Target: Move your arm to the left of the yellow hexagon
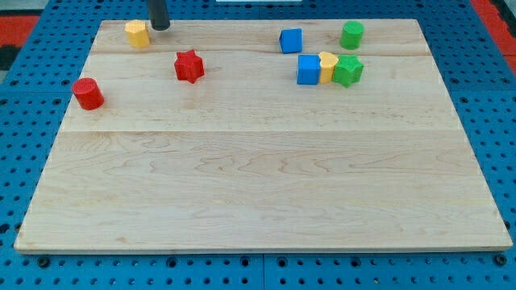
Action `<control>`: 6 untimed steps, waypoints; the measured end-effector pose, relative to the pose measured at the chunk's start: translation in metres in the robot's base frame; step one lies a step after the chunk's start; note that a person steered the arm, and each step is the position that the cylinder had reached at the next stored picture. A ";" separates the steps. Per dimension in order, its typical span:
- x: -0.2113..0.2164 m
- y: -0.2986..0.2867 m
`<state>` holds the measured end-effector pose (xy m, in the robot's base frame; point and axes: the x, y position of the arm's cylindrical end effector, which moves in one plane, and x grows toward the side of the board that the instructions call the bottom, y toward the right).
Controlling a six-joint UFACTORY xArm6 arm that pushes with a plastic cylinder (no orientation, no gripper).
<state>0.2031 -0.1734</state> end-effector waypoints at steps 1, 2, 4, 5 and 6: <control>0.002 0.000; 0.006 0.021; 0.083 -0.080; 0.075 -0.131; 0.075 -0.131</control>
